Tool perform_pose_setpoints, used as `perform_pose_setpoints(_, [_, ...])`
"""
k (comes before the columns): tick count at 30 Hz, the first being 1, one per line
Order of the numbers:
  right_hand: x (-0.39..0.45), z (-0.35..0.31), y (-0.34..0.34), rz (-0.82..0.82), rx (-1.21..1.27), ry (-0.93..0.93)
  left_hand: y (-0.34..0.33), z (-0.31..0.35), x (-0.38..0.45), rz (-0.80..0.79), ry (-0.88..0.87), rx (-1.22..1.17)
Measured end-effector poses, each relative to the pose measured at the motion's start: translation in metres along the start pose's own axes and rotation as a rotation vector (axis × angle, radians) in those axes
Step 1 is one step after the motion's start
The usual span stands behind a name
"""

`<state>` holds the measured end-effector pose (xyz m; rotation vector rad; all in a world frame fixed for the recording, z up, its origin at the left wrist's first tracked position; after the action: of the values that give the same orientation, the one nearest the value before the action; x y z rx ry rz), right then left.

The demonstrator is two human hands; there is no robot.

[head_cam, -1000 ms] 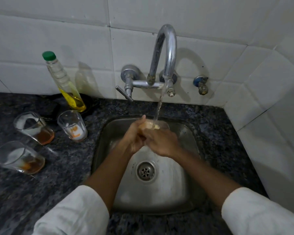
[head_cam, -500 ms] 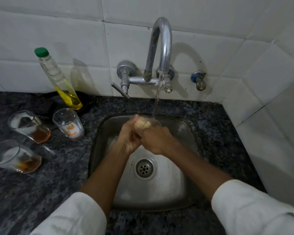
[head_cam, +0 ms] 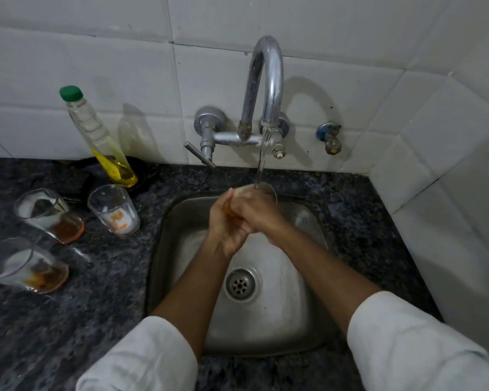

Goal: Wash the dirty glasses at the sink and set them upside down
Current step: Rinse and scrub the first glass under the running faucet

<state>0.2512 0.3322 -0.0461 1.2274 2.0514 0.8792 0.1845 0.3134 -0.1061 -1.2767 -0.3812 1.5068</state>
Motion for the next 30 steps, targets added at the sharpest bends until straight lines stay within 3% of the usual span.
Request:
perform_pose_setpoints(1, [0.001, 0.003, 0.000, -0.002, 0.109, 0.018, 0.001, 0.001, 0.004, -0.006, -0.024, -0.054])
perform_pose_setpoints(2, [0.000, 0.005, 0.002, -0.077, -0.016, 0.145, 0.001, 0.004, 0.005, -0.016, -0.020, -0.035])
perform_pose_setpoints(4, [-0.004, 0.014, 0.002, -0.256, -0.553, 0.295, 0.003, 0.012, 0.011, 0.042, 0.059, 0.119])
perform_pose_setpoints(6, [-0.003, 0.020, 0.002, -0.224, -0.732, 0.271, 0.005, 0.010, 0.009, 0.074, 0.101, 0.218])
perform_pose_setpoints(7, [-0.004, 0.015, 0.001, -0.149, -0.636, 0.228, 0.006, 0.006, 0.007, 0.044, 0.093, 0.200])
perform_pose_setpoints(8, [-0.005, 0.009, 0.002, -0.075, -0.351, 0.123, 0.009, 0.001, 0.006, -0.005, 0.043, 0.120])
perform_pose_setpoints(10, [-0.005, 0.011, -0.005, -0.073, 0.455, -0.100, 0.013, -0.006, 0.005, -0.056, -0.063, -0.127])
perform_pose_setpoints(11, [-0.007, 0.014, -0.009, -0.121, 0.708, -0.145, 0.012, -0.005, 0.006, -0.069, -0.101, -0.170])
perform_pose_setpoints(14, [-0.011, 0.028, -0.014, -0.125, 1.039, -0.236, 0.008, 0.004, 0.007, 0.067, -0.175, 0.049])
perform_pose_setpoints(18, [-0.010, 0.044, -0.040, 0.198, 1.559, -0.629, 0.009, 0.005, 0.002, 0.322, -0.462, 0.442])
perform_pose_setpoints(21, [-0.011, 0.047, -0.062, 0.211, 1.647, -0.754, 0.000, 0.003, -0.010, 0.295, -0.719, 0.919])
perform_pose_setpoints(25, [-0.003, 0.046, -0.069, 0.212, 1.729, -0.754, -0.008, 0.011, -0.014, 0.265, -0.882, 1.193])
perform_pose_setpoints(28, [0.001, 0.048, -0.062, 0.244, 1.653, -0.711, -0.008, 0.019, -0.017, 0.237, -0.934, 1.160])
perform_pose_setpoints(30, [-0.003, 0.048, -0.052, 0.307, 1.561, -0.645, -0.006, 0.023, -0.016, 0.249, -0.839, 0.984])
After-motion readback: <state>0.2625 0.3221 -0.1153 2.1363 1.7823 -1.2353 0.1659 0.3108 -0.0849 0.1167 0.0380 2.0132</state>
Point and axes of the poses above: each hand's wrist, its own x-axis towards the middle knuckle, its own y-axis out of the back of the hand, z = x × y, the point moved 3 cm from there along x, towards the middle knuckle, and after that the axes turned 3 degrees about y, right-handed, at the moved point
